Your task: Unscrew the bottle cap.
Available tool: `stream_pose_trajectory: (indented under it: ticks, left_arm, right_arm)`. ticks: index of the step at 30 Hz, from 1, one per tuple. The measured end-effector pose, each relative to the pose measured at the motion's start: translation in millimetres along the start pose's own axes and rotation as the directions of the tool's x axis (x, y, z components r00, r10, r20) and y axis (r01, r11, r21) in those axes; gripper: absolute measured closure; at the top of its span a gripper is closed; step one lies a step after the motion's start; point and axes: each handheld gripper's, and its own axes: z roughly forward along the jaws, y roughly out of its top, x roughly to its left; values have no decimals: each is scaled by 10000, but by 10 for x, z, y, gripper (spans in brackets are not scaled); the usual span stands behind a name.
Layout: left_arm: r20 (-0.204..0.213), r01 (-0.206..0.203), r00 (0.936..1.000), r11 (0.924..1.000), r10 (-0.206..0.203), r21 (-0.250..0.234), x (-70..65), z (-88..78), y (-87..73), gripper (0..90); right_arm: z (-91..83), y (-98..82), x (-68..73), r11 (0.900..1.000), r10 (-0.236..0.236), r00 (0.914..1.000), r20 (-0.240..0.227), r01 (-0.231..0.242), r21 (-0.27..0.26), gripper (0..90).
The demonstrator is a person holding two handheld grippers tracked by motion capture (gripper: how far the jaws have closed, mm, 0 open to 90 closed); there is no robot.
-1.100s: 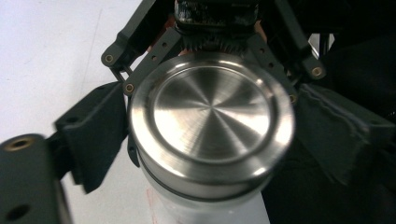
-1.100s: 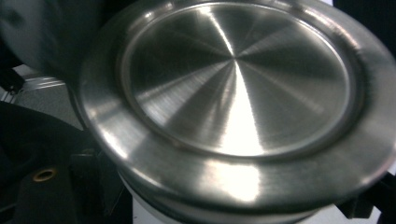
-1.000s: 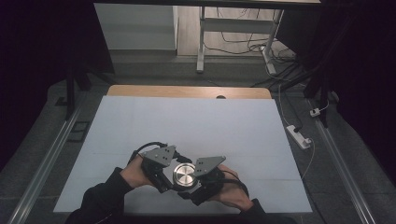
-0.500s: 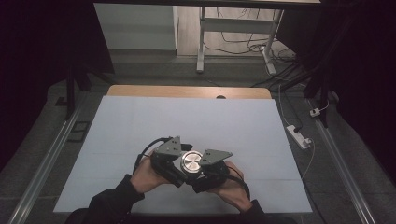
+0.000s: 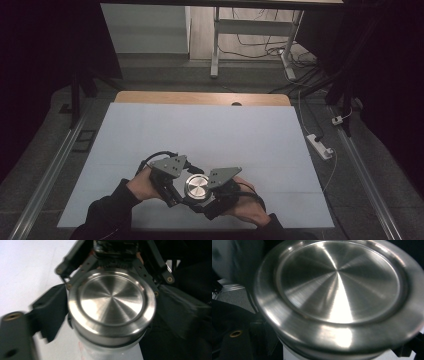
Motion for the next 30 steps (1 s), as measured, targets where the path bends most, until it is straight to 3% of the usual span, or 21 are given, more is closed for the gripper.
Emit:
stream_pose_trajectory:
  ticks: [4, 6, 7, 8, 9, 10, 11, 12, 13, 14, 15, 16, 17, 18, 20, 21, 23, 24, 25, 28, 30]
  left_arm:
    - [-589, 453, 9972, 9988, -463, -188, 0, 25, 10, 191]
    - [-1175, 882, 9890, 9959, -902, -216, 1, 53, 31, 192]
    - [-1545, 1169, 9808, 9929, -1191, -238, 1, 75, 47, 192]
    - [-1959, 1589, 9671, 9867, -1624, -336, -1, 108, 65, 193]
    - [-2421, 1949, 9495, 9798, -1998, -442, -5, 143, 84, 200]
    - [-2937, 2228, 9290, 9740, -2250, -413, -20, 193, 104, 203]
    - [-3711, 2708, 8890, 9615, -2680, -457, -44, 281, 131, 202]
    - [-3711, 2708, 8890, 9615, -2680, -457, -44, 281, 131, 201]
    - [-3822, 2753, 8833, 9603, -2715, -459, -48, 304, 133, 199]
    - [-3815, 2752, 8835, 9602, -2719, -470, -43, 309, 129, 188]
    - [-3603, 2781, 8903, 9590, -2783, -536, -27, 296, 122, 188]
    - [-3200, 2896, 8979, 9531, -3022, -875, -11, 280, 114, 158]
    - [-2818, 2909, 9092, 9518, -3065, -967, 12, 237, 110, 118]
    - [-2695, 2840, 9142, 9528, -3027, -1071, 26, 184, 109, 82]
    - [-2442, 2546, 9298, 9604, -2753, -1131, 42, 67, 105, 34]
    - [-2434, 2323, 9367, 9669, -2517, -1058, 43, 10, 98, 34]
    - [-1790, 1691, 9674, 9831, -1791, -696, 55, -87, 61, 44]
    - [-1603, 1417, 9758, 9883, -1490, -559, 51, -116, 41, 59]
    - [-1295, 1130, 9846, 9929, -1171, -383, 46, -133, 23, 59]
    - [-880, 620, 9942, 9981, -620, -30, 28, -120, 9, 78]
    - [-615, 409, 9973, 9991, -413, -78, 12, -93, 15, 89]
  right_arm:
    - [-11, -1, -16, 10000, 72, 9997, 246, -72, -27, 143]
    - [-25, -3, -41, 9993, 368, 9976, 586, -366, -34, 143]
    - [-30, -7, -57, 9987, 508, 9954, 816, -507, -37, 143]
    - [-32, -14, -75, 9979, 640, 9917, 1117, -641, -33, 143]
    - [-28, -20, -88, 9970, 773, 9861, 1473, -778, -24, 143]
    - [-8, -48, -125, 9937, 1081, 9711, 2128, -1117, 46, 143]
    - [3, -66, -141, 9906, 1328, 9630, 2346, -1368, 10, 143]
    - [11, -80, -156, 9882, 1483, 9570, 2495, -1531, -3, 143]
    - [16, -90, -164, 9873, 1539, 9547, 2547, -1590, -3, 143]
    - [17, -95, -165, 9872, 1547, 9543, 2556, -1591, -34, 143]
    - [17, -95, -165, 9872, 1547, 9543, 2556, -1591, -34, 143]
    - [15, -91, -161, 9878, 1525, 9547, 2555, -1559, -72, 143]
    - [8, -82, -153, 9882, 1506, 9563, 2508, -1528, -108, 143]
    - [-1, -74, -149, 9893, 1446, 9590, 2436, -1443, -193, 143]
    - [-34, -62, -146, 9908, 1352, 9680, 2112, -1312, -332, 143]
    - [-34, -62, -146, 9908, 1352, 9680, 2112, -1312, -332, 143]
    - [-48, -61, -148, 9920, 1258, 9770, 1724, -1213, -361, 143]
    - [-49, -54, -140, 9925, 1192, 9850, 1251, -1149, -411, 143]
    - [-49, -54, -140, 9925, 1192, 9850, 1251, -1149, -411, 143]
    - [-22, -24, -73, 9972, 711, 9954, 644, -694, -276, 143]
    - [-12, -19, -54, 9981, 591, 9968, 543, -579, -225, 143]
